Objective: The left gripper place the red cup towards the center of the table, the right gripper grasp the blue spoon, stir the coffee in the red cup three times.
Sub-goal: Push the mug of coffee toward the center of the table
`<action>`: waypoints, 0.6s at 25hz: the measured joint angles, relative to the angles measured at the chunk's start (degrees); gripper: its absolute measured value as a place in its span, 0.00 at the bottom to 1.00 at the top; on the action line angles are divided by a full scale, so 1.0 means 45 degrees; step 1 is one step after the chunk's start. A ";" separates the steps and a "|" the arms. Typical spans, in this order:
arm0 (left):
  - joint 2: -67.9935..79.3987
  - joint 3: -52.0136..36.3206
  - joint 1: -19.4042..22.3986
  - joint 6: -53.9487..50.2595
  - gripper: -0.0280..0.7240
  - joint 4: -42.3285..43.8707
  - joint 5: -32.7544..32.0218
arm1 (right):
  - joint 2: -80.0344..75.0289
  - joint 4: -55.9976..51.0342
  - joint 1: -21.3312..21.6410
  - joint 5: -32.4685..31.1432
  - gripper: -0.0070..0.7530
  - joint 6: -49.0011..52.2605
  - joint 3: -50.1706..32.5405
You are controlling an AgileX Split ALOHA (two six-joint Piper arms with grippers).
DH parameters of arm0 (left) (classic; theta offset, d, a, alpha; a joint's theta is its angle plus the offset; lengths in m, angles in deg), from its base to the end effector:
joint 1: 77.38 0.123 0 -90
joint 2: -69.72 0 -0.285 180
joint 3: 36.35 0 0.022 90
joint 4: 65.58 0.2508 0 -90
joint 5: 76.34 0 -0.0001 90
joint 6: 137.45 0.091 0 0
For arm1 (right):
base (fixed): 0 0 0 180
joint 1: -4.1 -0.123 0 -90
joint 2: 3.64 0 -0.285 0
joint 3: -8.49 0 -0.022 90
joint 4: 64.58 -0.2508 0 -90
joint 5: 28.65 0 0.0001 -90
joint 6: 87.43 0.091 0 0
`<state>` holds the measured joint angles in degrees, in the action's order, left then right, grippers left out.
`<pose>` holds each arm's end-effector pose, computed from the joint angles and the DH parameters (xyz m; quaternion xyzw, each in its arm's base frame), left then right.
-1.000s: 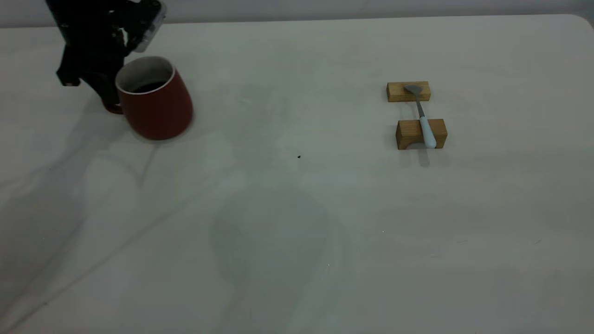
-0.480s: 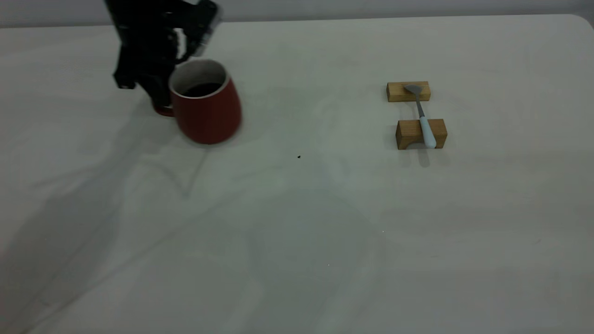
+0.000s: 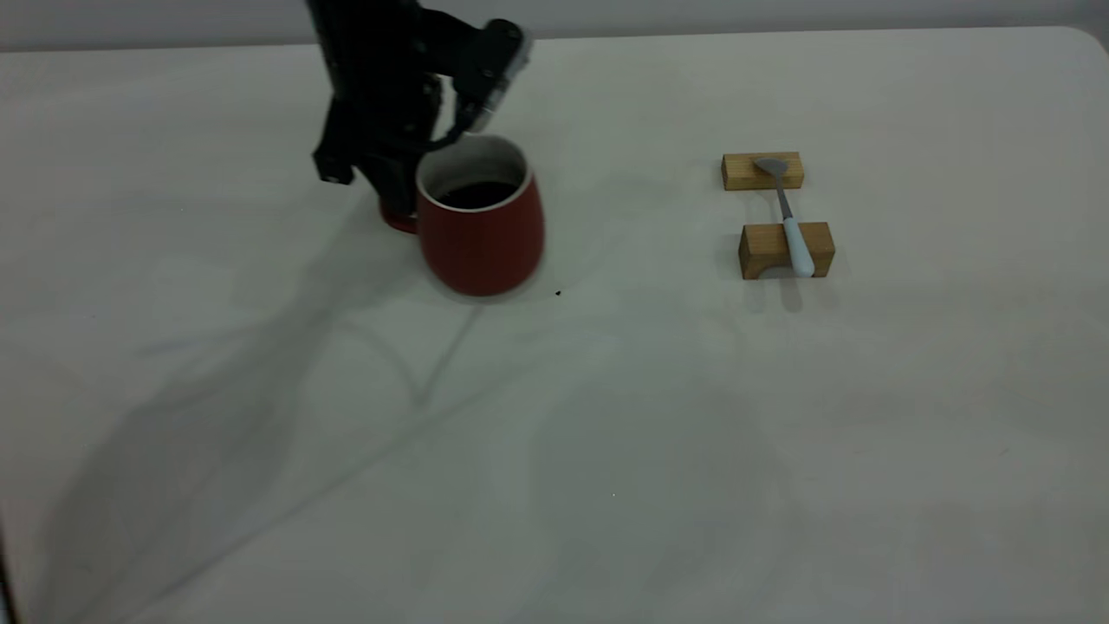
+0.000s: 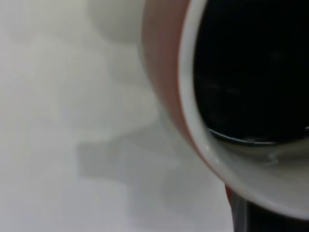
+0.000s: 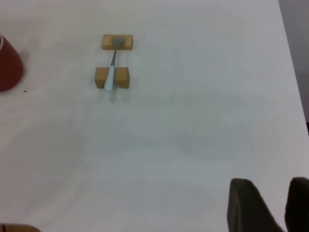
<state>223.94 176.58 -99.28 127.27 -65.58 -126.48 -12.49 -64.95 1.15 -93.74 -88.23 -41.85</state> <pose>0.4601 -0.1849 0.0455 0.7996 0.5958 0.0389 0.0638 -0.0024 0.0004 0.2629 -0.0291 0.8836 0.0120 0.4672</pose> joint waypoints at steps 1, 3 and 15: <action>0.0000 0.0000 -0.0109 -0.0006 0.30 0.0000 0.0010 | 0.0000 0.0000 0.0000 0.0000 0.32 0.0000 0.0000; 0.0000 0.0000 -0.0253 -0.0006 0.30 0.0000 0.0054 | 0.0000 0.0000 0.0000 0.0000 0.32 0.0000 0.0000; -0.0223 0.0110 -0.0352 -0.0189 0.88 0.0000 -0.0703 | 0.0000 0.0000 0.0000 0.0000 0.32 0.0000 0.0000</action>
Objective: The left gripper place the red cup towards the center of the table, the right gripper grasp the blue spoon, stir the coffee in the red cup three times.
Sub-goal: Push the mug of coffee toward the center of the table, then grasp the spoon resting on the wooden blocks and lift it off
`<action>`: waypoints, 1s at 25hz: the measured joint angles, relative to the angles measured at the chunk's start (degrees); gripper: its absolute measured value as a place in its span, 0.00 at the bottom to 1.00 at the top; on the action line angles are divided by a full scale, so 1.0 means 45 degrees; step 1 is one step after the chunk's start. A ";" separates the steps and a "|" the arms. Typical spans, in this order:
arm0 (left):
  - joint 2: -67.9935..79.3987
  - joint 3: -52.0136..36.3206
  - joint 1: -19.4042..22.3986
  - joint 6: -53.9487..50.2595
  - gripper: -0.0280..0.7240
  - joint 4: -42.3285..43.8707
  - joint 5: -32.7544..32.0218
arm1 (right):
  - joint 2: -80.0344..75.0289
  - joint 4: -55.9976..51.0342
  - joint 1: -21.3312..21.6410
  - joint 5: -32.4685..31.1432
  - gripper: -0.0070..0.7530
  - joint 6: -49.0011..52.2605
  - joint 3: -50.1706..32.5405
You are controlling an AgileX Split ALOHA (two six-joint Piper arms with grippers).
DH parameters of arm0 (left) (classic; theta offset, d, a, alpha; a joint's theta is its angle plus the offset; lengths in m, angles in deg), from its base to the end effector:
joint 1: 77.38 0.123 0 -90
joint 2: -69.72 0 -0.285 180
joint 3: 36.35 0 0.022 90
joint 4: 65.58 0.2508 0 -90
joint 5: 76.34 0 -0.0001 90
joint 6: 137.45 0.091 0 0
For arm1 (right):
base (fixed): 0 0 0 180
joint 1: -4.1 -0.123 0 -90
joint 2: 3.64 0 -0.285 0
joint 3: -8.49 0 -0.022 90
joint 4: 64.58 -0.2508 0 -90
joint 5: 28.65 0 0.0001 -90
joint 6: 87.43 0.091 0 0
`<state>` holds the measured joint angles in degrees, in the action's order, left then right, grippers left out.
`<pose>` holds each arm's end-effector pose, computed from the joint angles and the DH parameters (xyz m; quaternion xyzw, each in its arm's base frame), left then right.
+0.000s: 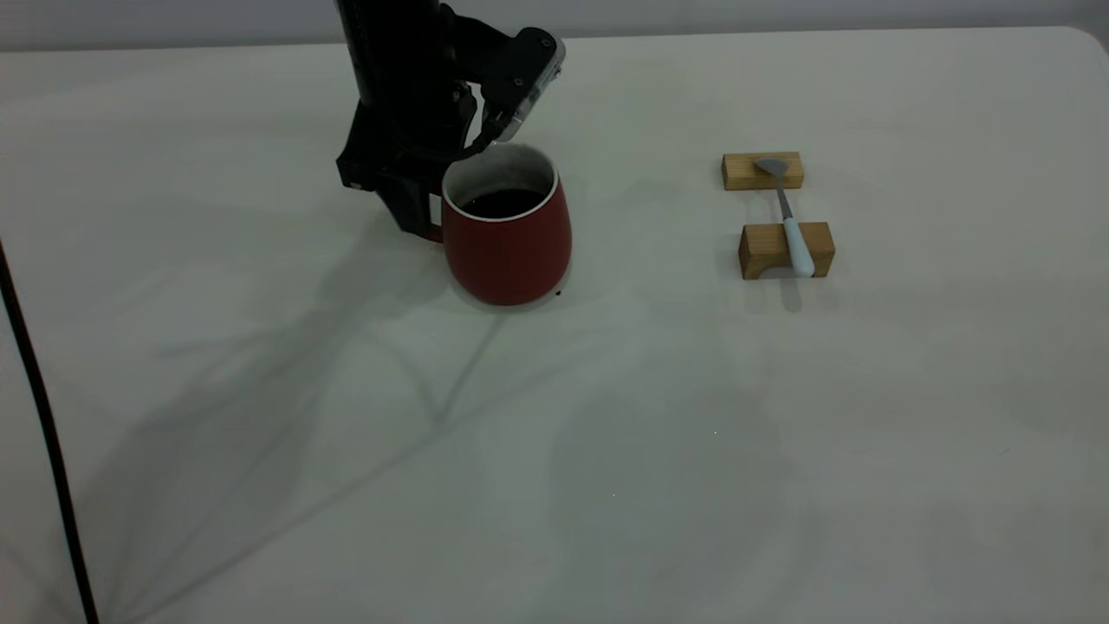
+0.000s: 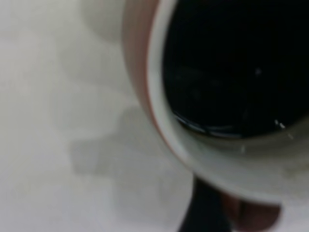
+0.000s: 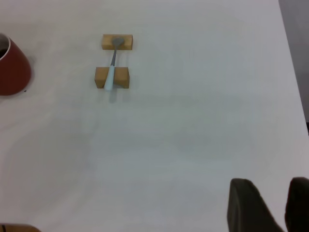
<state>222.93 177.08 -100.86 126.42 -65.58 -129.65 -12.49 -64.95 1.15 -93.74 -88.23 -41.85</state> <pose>0.4530 -0.1968 0.0556 0.8042 0.5913 0.0303 0.0521 -0.0024 0.0004 0.2629 -0.0291 0.8836 0.0120 0.4672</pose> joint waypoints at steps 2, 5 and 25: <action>-0.0491 0.0269 0.0012 -0.0625 0.93 0.0178 -0.0705 | 0.0000 0.0000 0.0000 0.0000 0.32 0.0000 0.0000; -0.1750 0.1036 0.0012 -0.2682 0.93 0.0691 -0.1948 | 0.0000 0.0000 0.0000 0.0000 0.32 0.0000 0.0000; -1.1717 -0.0679 0.0081 -1.7544 0.43 0.3400 -0.3026 | 0.0000 0.0000 0.0000 0.0000 0.32 0.0003 0.0000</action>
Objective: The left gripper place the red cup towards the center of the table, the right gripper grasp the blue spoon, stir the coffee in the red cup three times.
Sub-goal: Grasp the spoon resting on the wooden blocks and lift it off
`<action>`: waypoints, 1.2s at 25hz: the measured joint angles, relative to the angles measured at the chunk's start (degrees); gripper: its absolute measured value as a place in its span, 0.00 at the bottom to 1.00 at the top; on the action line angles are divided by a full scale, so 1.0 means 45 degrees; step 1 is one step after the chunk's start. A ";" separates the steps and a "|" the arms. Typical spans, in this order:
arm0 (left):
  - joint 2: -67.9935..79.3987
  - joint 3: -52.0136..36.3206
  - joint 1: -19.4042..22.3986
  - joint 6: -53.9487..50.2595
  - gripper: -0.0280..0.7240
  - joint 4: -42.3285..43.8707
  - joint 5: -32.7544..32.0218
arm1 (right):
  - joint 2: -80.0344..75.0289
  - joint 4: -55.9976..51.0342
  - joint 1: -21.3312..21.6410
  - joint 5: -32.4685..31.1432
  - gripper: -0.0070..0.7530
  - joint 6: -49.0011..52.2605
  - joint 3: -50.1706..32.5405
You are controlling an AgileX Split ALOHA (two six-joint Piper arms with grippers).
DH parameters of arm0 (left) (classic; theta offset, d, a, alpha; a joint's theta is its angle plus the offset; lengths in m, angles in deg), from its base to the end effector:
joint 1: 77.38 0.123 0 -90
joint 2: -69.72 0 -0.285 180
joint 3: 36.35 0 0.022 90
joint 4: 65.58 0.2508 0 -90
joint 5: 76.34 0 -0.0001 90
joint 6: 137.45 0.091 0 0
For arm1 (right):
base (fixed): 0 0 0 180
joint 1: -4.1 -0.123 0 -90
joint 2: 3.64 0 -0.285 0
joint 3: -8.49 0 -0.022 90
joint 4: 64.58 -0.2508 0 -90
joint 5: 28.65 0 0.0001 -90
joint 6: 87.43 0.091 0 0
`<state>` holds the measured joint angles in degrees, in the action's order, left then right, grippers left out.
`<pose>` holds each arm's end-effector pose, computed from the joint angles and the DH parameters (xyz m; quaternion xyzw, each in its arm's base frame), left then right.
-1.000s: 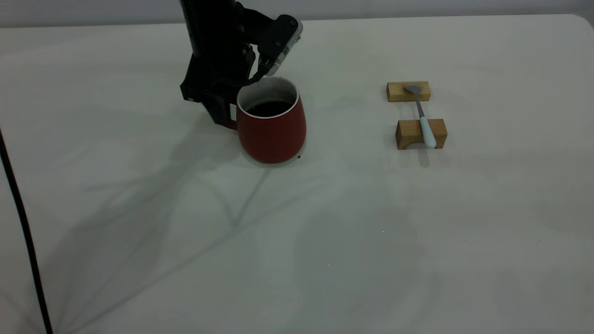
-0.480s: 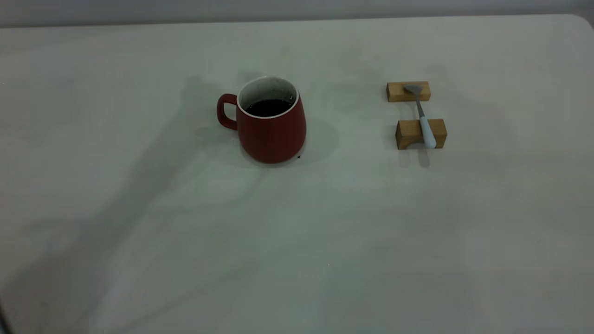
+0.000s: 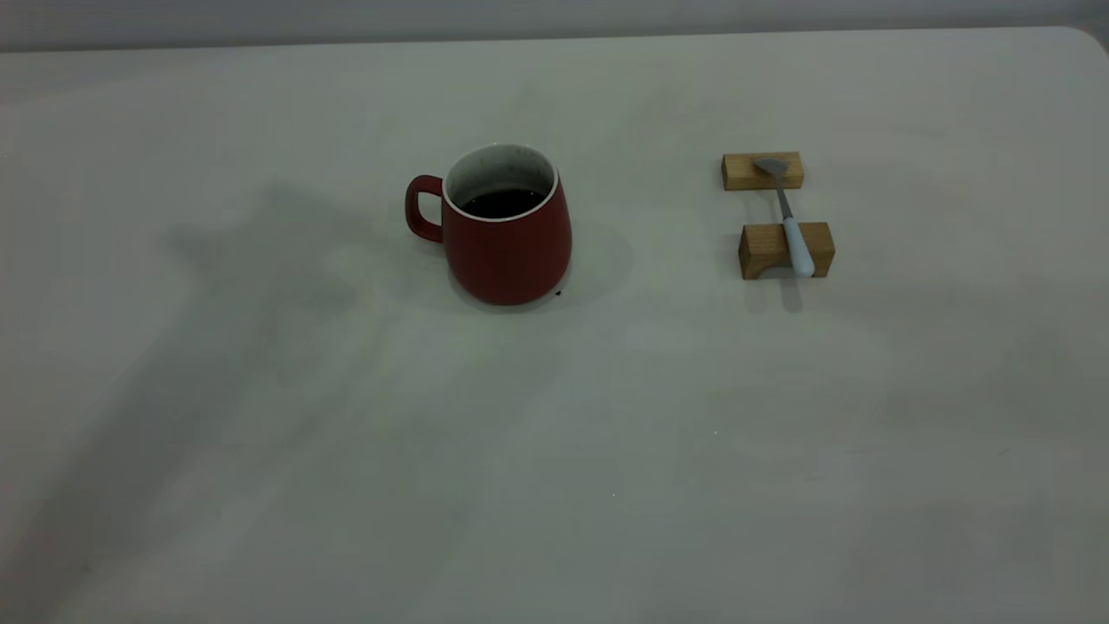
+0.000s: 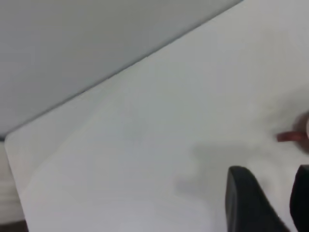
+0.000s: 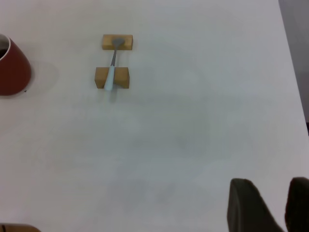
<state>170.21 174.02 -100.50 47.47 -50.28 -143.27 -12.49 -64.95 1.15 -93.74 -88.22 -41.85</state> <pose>0.3225 -0.1136 0.4453 0.2270 0.8939 0.0740 0.3793 -0.0024 0.0004 0.2629 -0.0290 0.8836 0.0120 0.4672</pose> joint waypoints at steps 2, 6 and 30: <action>-0.1401 -0.1378 0.0000 -0.0300 0.40 -0.0117 0.0000 | 0.0000 0.0000 0.0000 0.0000 0.32 0.0000 0.0000; -0.4779 -0.5084 0.0000 -0.0462 0.36 -0.0553 0.0000 | 0.0000 0.0000 0.0000 0.0000 0.32 0.0000 0.0000; -2.0109 -1.7665 0.4527 -0.2486 0.36 -0.2366 0.0430 | 0.0000 0.0000 0.0000 0.0000 0.32 0.0000 0.0000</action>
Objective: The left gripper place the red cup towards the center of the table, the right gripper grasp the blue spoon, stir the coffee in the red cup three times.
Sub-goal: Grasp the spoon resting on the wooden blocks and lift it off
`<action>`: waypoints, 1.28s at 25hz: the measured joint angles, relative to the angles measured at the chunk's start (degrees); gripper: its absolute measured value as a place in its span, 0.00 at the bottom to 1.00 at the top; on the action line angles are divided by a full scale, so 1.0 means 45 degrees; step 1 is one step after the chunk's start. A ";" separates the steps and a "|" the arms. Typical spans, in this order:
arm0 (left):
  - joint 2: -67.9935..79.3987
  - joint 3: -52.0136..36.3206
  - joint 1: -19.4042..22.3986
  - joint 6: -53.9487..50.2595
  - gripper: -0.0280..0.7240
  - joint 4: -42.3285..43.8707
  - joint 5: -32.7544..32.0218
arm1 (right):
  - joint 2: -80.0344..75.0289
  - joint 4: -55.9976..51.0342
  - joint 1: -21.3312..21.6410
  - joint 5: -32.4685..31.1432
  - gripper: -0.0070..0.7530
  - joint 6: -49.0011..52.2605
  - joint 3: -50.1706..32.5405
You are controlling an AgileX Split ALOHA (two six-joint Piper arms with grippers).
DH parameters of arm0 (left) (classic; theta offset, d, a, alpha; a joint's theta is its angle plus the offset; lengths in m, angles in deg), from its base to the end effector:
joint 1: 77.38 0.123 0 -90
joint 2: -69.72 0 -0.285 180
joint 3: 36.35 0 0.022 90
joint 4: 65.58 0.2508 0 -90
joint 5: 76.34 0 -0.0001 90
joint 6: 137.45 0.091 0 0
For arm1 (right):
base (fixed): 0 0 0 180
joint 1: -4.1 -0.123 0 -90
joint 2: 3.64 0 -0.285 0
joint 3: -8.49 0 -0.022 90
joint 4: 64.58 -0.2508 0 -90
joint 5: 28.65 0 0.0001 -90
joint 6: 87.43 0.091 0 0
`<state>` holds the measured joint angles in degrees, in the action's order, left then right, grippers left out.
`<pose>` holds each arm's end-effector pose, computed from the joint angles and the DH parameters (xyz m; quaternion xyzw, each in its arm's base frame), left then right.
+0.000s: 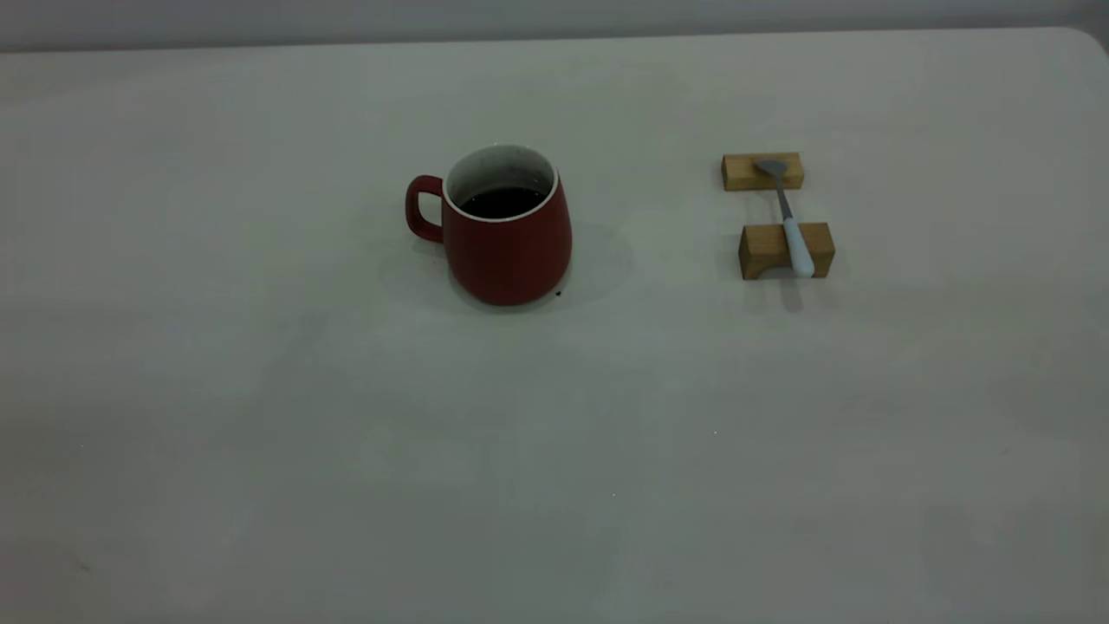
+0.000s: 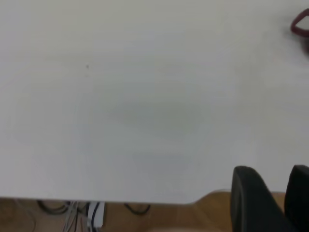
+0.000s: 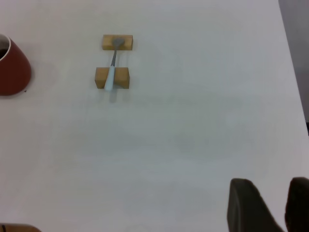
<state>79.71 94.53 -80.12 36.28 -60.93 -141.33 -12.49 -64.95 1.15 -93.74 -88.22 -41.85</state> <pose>-0.0013 0.0068 0.2692 -0.0293 0.8821 0.0036 0.4701 -0.0024 0.0004 0.2629 -0.0290 0.8836 0.0120 0.4672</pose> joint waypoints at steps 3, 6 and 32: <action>-0.0569 -0.0037 0.0000 0.0329 0.36 -0.0117 0.0000 | 0.0000 0.0000 0.0000 0.0000 0.32 0.0000 0.0000; -0.0728 -0.0037 0.0000 0.0644 0.36 -0.0416 0.0000 | 0.0000 0.0000 0.0000 0.0000 0.32 0.0000 0.0000; -0.0728 -0.0037 0.0000 0.0798 0.36 -0.0553 0.0000 | -0.1370 0.0203 0.0000 0.0401 0.37 0.0332 0.0792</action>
<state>76.44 94.36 -80.12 39.88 -63.42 -141.33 -18.66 -64.03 1.15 -91.94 -86.73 -38.28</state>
